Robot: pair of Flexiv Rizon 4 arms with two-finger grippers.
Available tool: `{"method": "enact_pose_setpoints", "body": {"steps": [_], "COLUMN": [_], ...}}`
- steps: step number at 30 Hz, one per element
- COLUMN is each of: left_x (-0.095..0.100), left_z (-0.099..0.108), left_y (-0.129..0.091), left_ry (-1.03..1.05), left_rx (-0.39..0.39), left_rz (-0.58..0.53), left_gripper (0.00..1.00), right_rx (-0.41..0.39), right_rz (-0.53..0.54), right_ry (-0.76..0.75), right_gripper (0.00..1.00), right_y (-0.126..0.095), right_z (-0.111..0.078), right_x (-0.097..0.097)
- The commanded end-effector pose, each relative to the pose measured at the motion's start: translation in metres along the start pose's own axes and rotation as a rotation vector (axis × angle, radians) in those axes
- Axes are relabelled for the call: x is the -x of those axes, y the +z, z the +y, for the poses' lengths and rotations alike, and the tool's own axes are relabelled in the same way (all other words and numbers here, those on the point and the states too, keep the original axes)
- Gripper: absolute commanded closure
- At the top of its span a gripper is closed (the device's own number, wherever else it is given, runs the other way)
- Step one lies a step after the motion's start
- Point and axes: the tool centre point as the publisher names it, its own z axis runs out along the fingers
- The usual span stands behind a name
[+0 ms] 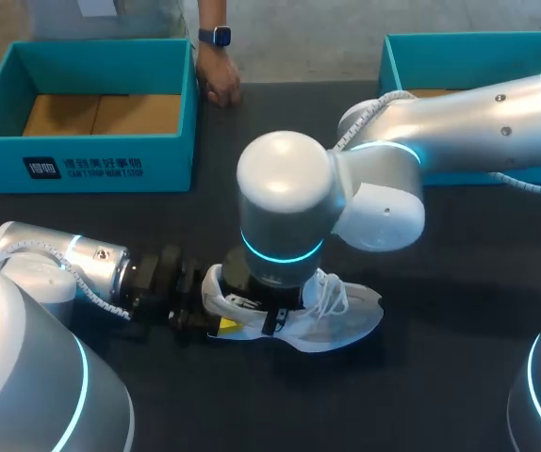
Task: Take the shoe out of the shoebox, open the shoe tongue, remove and reinsert the insole, then place the shoe into the shoebox
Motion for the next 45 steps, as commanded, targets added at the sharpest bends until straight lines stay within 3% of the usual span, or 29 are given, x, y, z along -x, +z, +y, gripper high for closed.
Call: {"method": "enact_pose_setpoints", "body": {"steps": [1,20,33,45], "left_x": [0.003,0.003,0.003,0.003], "left_z": [0.002,0.002,0.002,0.002], "left_y": [0.0,0.0,0.0,0.0], "left_ry": [-0.003,-0.003,-0.003,-0.003], "left_rx": [0.001,0.001,0.001,0.001], "left_rz": [-0.004,-0.004,-0.004,-0.004], "left_gripper": [1.0,1.0,1.0,1.0], "right_rx": [0.015,0.046,0.131,0.139], "right_rz": [-0.031,-0.128,-0.163,-0.157], "right_ry": [0.006,-0.001,-0.036,-0.046], "right_gripper": [1.0,1.0,1.0,1.0], "right_y": [-0.006,-0.029,-0.029,-0.03], "right_z": [-0.008,-0.017,-0.019,-0.016], "right_x": [-0.011,-0.01,-0.001,0.006]}}
